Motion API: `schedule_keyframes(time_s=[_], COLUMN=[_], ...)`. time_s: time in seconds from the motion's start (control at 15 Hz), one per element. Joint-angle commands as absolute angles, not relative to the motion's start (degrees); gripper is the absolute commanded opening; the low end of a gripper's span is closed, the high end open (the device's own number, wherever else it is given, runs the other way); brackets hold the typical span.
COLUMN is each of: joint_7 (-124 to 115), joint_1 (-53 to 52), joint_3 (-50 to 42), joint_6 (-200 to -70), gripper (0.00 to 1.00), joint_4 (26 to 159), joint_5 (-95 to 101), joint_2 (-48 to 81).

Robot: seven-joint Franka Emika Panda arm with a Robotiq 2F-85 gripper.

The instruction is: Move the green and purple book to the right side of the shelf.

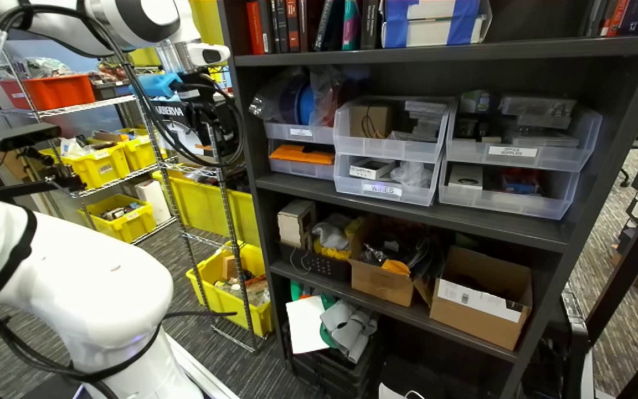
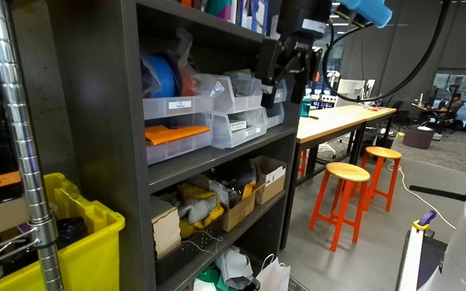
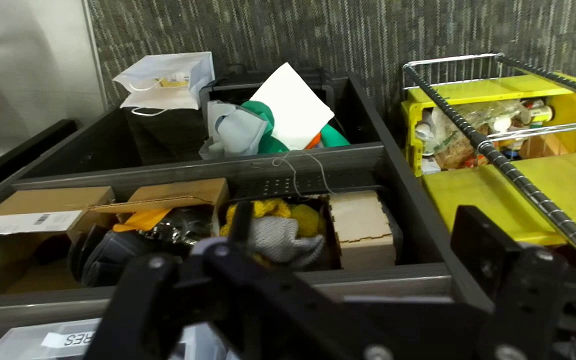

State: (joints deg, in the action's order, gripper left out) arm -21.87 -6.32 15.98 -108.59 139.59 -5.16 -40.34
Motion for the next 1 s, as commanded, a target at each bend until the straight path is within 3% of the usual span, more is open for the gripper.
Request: schedule_keyframes(time_s=[0.0, 0.4, 0.93], joint_7=[-20.23, -16.23, -11.76], joint_1=[-4.0, -0.22, 3.08], joint_3=[13.86, 10.07, 6.26], joint_6=[-109.08, -111.24, -125.97], gripper=[1.0, 1.0, 1.0], joint_4=[140.91, 139.89, 138.98], joint_5=[-0.61, 8.48, 14.75], joint_2=[-43.46, -47.01, -47.59])
